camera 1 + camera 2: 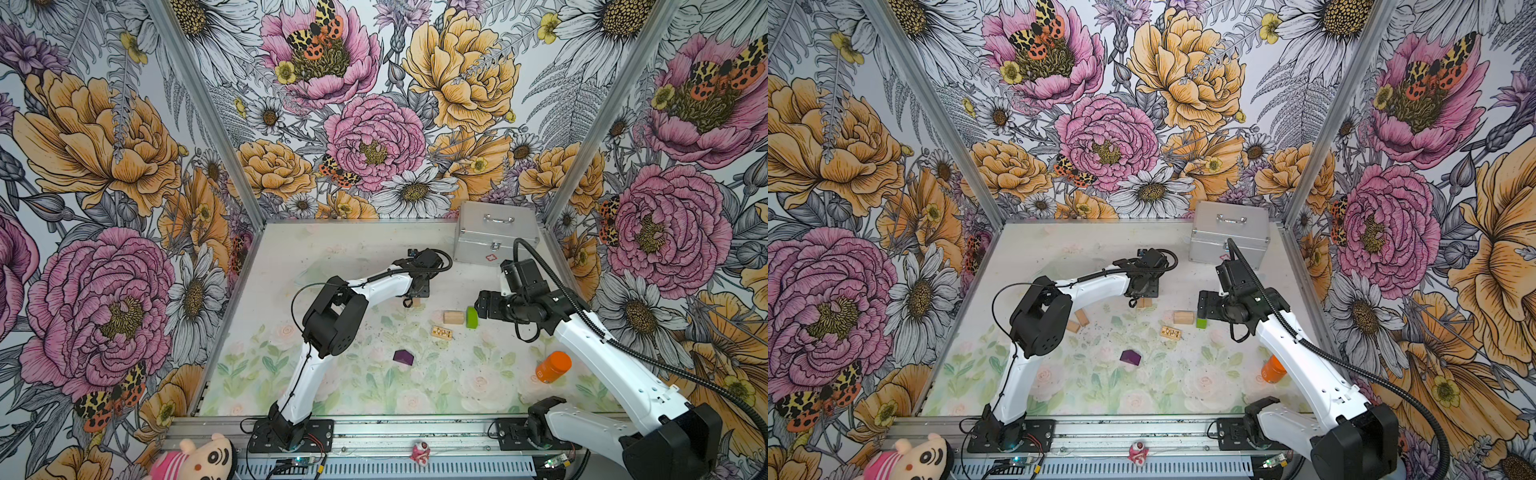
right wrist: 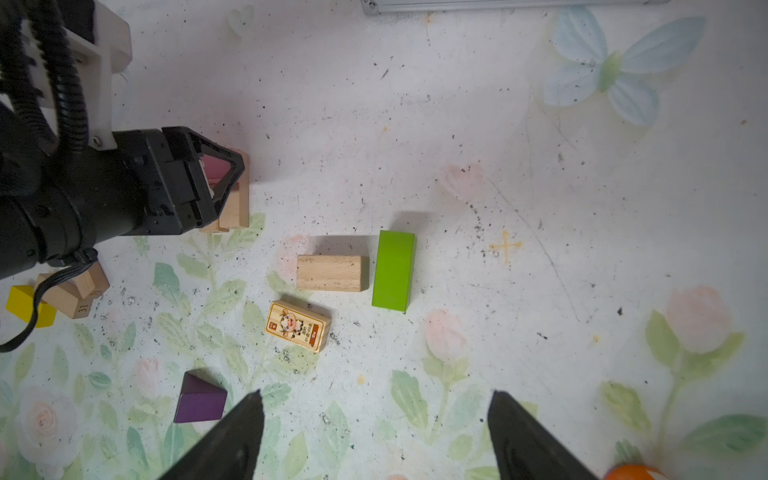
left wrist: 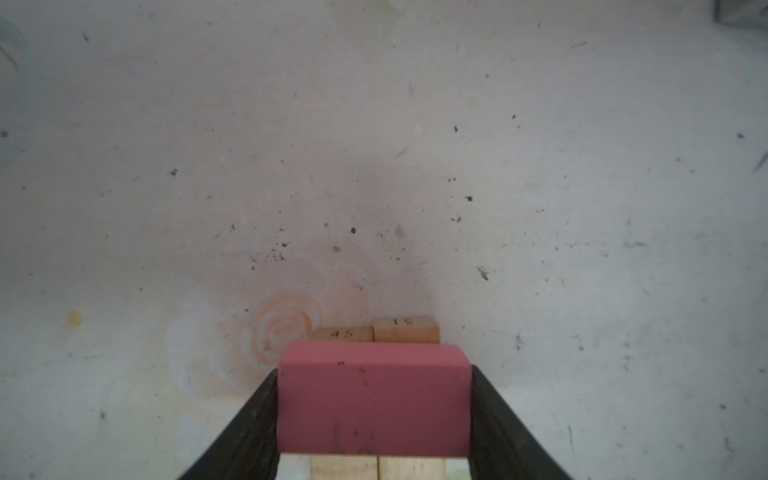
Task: Build the wood block tower
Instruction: 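Carry the pink block over the paired wooden bars with the left gripper, then lower the pink block onto the paired bars and open the left gripper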
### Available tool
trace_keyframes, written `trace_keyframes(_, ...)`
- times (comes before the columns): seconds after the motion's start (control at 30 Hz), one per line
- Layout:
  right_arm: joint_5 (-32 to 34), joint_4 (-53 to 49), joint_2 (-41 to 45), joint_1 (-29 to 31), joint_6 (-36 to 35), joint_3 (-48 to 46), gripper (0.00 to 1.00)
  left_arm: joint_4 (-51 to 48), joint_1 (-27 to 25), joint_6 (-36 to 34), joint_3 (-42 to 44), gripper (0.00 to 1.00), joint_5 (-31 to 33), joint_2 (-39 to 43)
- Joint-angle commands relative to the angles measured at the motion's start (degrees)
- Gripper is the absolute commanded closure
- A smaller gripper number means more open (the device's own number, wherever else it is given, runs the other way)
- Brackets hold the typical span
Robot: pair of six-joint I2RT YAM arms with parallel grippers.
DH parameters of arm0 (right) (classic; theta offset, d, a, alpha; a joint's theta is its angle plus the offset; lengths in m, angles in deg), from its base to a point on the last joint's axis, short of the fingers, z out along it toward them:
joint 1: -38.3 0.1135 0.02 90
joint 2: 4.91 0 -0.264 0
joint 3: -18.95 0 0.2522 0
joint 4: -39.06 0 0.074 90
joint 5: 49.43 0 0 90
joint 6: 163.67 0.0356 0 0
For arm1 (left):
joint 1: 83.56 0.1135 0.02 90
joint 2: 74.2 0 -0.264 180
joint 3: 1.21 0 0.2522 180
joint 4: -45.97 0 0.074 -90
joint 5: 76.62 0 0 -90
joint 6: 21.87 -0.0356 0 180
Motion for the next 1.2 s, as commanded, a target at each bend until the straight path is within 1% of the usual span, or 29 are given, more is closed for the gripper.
trace_keyframes(0.0, 0.2, 0.0, -0.4, -0.5, -0.7, -0.3, 0.13, -0.2, 0.4, -0.8, -1.6, 0.44, -1.3, -0.8)
trace_keyframes(0.07, 0.3, 0.0, -0.6, -0.6, -0.7, -0.3, 0.13, -0.2, 0.6, -0.7, -1.7, 0.44, -1.3, -0.8)
trace_keyframes(0.13, 0.2, 0.0, -0.7, -0.7, -0.7, -0.3, 0.13, -0.2, 0.5, -0.7, -1.8, 0.41, -1.6, -0.9)
trace_keyframes(0.23, 0.1, 0.0, -1.2, -0.8, -0.7, -0.1, 0.13, -0.2, 0.4, -0.7, -2.0, 0.39, -1.6, -0.6)
trace_keyframes(0.3, -0.1, 0.0, -1.5, -0.9, -0.6, -0.2, 0.13, -0.2, 0.3, -0.5, -1.8, 0.34, -1.4, -0.4)
trace_keyframes(0.33, -0.2, 0.0, -1.6, -0.8, -0.7, -0.2, 0.13, -0.2, 0.4, -0.5, -1.8, 0.34, -1.3, -0.1)
trace_keyframes(0.87, -1.0, 0.0, -1.3, -1.0, -0.9, 0.1, 0.13, -0.9, 0.5, -0.5, -0.7, 0.28, -1.4, 2.3)
trace_keyframes(1.17, -0.2, 0.2, -1.2, -0.9, -0.8, -0.3, 0.12, -1.4, 0.9, 0.3, 2.0, 0.25, 1.9, 7.5)
